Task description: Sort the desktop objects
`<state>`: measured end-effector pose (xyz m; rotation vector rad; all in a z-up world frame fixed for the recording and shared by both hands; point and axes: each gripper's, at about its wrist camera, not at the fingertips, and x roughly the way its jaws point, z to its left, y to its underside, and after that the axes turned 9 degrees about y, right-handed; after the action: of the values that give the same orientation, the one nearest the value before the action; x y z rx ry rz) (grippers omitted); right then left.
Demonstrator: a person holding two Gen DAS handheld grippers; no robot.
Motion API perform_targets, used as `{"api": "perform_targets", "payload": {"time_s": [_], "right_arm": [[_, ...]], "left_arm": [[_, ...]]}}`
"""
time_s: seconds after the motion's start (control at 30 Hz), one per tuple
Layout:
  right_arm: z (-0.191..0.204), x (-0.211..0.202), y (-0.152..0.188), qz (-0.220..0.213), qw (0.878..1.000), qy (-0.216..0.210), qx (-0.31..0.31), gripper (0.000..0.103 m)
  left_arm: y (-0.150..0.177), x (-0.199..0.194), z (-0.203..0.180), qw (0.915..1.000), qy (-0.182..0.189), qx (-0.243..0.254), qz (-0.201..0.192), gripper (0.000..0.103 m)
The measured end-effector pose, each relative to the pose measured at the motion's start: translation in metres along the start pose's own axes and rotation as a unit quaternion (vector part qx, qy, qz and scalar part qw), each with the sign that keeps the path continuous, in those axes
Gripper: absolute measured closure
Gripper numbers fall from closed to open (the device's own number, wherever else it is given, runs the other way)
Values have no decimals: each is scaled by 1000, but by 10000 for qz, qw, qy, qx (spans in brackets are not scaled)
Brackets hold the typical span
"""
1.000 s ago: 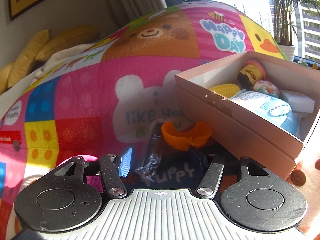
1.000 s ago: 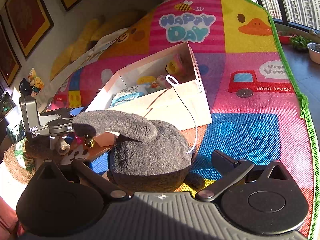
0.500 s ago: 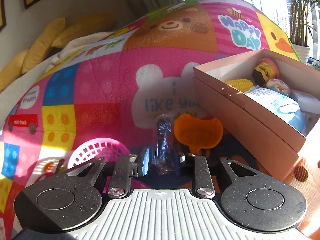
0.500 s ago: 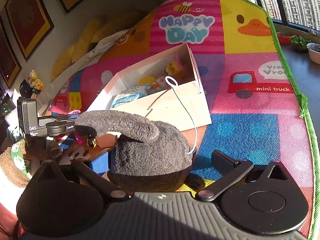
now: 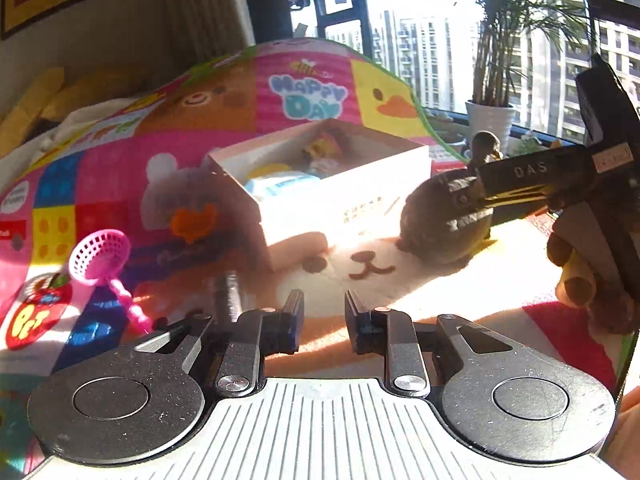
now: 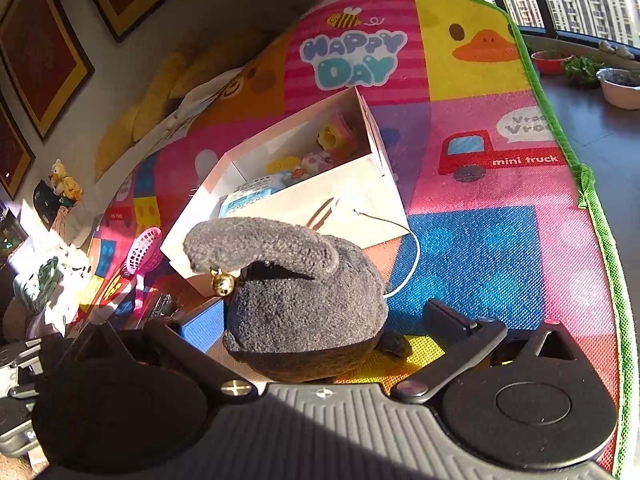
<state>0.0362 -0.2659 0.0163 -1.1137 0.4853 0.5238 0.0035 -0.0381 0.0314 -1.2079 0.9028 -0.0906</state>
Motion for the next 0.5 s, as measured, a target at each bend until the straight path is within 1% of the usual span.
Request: {"api": "perform_targets", "payload": {"time_s": [0.03,0.07,0.13,0.2,0.27,0.3,0.33,0.4,0.47,0.5], "right_arm": [[0,-1,1,-8,10000,5,-20,0],[1,-1,2,-16,10000,17,-41,0],[4,0,3,-29,9999,69,-108,0],[7,0,5,-47,9996,161,-222,0],[10,1,6,-62,9992,228,-311,0],[10,1,6,-65,9992,240,-327,0],[10,1,6,-68,9992,238,-325,0],[10,1,7,-100,9993,221,-283,0],[8,0,7,-130,9994,196,-236,0],[7,0,7,-135,9996,182,-193,0]], "left_arm": [[1,0,-4,9999,-84,73,-17,69],[0,0,-3,9997,-242,91,-45,53],[-3,2,9,9977,-672,-15,-76,38],[-5,8,28,9938,-1073,-291,29,38],[-5,17,47,9905,-1230,-601,145,39],[-5,22,57,9894,-1212,-769,200,40],[-4,24,62,9896,-1113,-884,204,41],[-5,29,63,9909,-900,-978,191,41],[-6,38,58,9919,-885,-884,215,41],[-7,44,54,9924,-927,-780,238,43]]}}
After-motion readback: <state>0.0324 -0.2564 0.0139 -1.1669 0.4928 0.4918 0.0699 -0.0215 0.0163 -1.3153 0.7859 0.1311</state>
